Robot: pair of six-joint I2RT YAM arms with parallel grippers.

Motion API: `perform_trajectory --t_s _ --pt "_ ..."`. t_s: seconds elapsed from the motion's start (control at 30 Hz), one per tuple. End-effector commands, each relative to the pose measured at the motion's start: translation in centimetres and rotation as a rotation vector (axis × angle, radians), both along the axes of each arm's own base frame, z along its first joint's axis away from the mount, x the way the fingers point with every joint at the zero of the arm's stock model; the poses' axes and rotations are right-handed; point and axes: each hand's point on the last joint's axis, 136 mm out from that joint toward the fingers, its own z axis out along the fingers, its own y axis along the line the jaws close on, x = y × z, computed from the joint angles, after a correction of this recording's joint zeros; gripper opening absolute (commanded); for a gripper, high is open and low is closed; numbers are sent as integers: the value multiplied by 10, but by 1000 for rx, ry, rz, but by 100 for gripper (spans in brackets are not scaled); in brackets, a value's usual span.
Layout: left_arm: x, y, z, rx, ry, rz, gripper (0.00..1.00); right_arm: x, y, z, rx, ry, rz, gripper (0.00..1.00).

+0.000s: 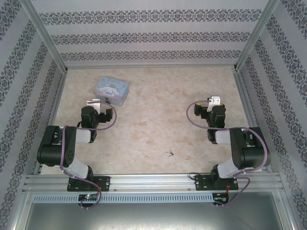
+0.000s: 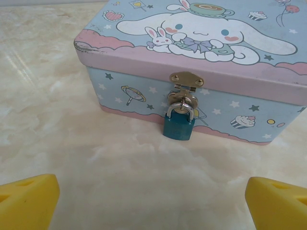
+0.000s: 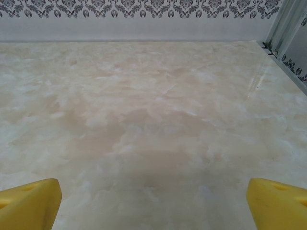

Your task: Unlock the padlock with the key

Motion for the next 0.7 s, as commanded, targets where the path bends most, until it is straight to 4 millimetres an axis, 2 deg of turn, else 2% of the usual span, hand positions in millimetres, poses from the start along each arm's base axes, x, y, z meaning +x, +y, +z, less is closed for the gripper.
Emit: perform_trajectory --t_s 0.0,0.3,0.53,0.6,0.67 --pt "5 2 11 -15 -43 10 100 3 2 8 13 -22 17 98" --pt "5 -3 13 -19 -48 -21 100 3 1 9 17 -28 12 98" --pt "-4 -2 50 -24 -60 -9 100 -9 -19 50 31 -38 -111 98" --pt "-7 -1 62 -37 -69 3 100 -11 -16 63 96 -42 -112 98" --pt "-8 -3 79 -57 -87 -2 100 -11 -12 76 247 -68 -106 98"
